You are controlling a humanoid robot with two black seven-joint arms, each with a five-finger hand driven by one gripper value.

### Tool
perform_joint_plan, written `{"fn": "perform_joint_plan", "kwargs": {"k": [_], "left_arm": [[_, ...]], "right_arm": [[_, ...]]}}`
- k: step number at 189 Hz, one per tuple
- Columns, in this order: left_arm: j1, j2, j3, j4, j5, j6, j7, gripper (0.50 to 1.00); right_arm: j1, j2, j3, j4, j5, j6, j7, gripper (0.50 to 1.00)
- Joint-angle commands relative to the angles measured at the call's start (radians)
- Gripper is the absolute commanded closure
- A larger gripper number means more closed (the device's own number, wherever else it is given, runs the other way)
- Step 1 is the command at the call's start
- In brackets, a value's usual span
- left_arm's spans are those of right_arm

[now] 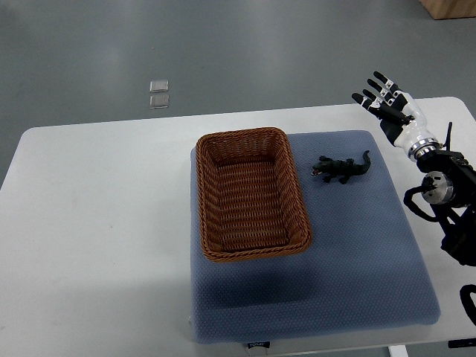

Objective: Place crocodile in brown basket with right hand

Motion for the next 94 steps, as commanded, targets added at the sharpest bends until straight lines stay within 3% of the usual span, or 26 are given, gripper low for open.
{"fn": "perform_joint_plan", "kwargs": {"k": [1, 94], "left_arm": [[0.0, 0.0, -0.002, 0.0, 0.0, -0.001, 0.001, 0.5], [0.002, 0.0, -0.003, 0.0, 0.0, -0.001, -0.001, 0.5]], "right_arm": [[0.0, 0.0, 0.001, 0.001, 0.0, 0.0, 0.002, 0.572], [0.003, -0.003, 0.003, -0.001, 0.0, 0.0, 0.002, 0.57]]}}
